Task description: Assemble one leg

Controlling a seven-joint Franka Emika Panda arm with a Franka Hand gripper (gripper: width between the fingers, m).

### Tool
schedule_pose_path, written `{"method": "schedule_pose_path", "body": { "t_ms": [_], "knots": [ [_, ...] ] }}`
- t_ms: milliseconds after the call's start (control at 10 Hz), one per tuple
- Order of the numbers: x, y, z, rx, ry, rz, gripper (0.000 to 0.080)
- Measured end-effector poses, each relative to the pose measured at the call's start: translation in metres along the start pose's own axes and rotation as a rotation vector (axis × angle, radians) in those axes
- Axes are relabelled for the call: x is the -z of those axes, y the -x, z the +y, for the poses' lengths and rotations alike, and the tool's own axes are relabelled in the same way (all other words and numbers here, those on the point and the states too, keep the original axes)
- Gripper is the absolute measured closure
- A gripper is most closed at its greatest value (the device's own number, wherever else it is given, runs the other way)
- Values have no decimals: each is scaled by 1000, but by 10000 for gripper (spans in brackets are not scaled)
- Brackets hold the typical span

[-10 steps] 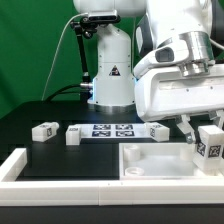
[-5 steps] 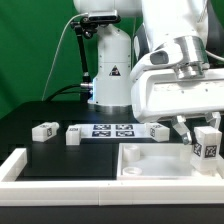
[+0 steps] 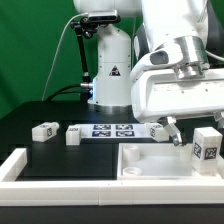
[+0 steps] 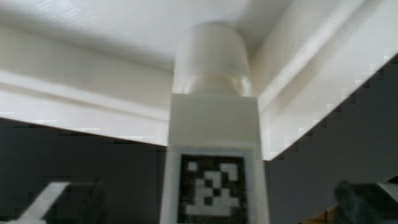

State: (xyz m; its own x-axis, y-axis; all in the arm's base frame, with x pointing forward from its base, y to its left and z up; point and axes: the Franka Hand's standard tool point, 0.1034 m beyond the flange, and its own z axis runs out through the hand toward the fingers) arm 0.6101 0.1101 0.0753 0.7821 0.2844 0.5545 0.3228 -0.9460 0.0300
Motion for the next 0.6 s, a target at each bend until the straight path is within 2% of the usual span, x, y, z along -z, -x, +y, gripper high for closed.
{"method": "schedule_pose_path", "body": {
  "t_ms": [200, 600],
  "knots": [
    [1, -1, 0, 1, -2, -6, 150],
    [7, -20, 4, 4, -5, -15, 150]
  ]
}}
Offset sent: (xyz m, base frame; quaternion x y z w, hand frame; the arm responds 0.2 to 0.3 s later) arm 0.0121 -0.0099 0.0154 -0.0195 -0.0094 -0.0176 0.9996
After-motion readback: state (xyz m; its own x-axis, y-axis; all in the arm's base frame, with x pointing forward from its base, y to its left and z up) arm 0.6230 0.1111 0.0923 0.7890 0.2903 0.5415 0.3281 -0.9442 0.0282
